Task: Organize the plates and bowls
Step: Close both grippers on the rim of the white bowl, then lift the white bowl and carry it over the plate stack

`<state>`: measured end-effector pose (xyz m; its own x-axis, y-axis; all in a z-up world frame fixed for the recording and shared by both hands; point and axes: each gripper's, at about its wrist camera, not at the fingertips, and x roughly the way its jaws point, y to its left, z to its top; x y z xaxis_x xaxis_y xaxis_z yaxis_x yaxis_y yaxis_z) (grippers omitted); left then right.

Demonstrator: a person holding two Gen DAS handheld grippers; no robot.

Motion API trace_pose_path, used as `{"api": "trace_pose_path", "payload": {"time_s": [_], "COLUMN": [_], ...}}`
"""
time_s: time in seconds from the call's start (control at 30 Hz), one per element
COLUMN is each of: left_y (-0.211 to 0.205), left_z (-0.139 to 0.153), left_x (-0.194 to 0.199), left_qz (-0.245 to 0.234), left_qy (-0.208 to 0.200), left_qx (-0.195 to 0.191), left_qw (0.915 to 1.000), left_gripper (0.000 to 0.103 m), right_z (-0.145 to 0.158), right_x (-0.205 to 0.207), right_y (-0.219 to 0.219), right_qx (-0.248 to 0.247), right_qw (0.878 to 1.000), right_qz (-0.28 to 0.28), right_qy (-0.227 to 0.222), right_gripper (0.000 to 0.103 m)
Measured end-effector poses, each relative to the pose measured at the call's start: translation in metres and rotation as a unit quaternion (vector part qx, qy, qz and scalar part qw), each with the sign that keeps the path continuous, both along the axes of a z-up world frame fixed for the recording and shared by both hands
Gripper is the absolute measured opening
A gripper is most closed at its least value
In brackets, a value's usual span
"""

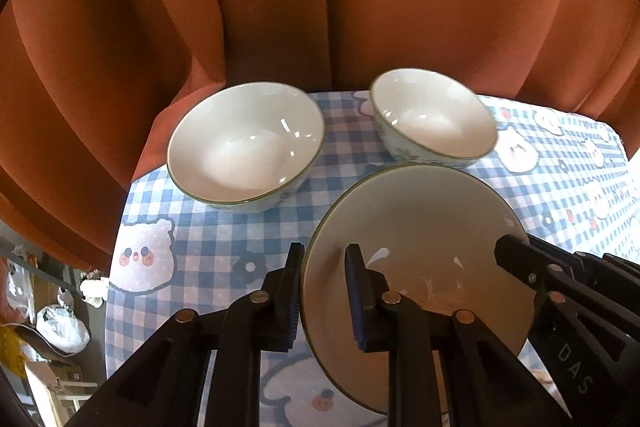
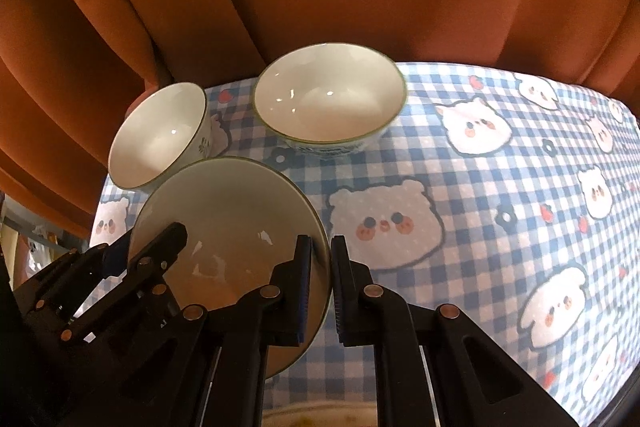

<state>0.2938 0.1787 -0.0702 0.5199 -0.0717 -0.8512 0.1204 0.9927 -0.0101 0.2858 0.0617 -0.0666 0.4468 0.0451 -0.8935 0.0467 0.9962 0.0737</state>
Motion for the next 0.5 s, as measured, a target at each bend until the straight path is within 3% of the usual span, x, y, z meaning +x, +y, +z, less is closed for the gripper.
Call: {"api": "trace_pose_path", "payload": {"time_s": [0.5], "left_y": [-0.053], "left_z": [0.042], "left_x": [-0.063], "left_qz": [-0.009], "left_qy": [-0.042], "left_qx": [0.001], "left_qw": [0.9991], "left_gripper": [0.018], "right_z": [0.054], "right_x": [-0.067], "right_y": [-0.049], "right_qx": [-0.008], "right_qw": [0.999], "right_qz": [-0.006], "right_qy": [-0.044], "right_gripper": [0.013]}}
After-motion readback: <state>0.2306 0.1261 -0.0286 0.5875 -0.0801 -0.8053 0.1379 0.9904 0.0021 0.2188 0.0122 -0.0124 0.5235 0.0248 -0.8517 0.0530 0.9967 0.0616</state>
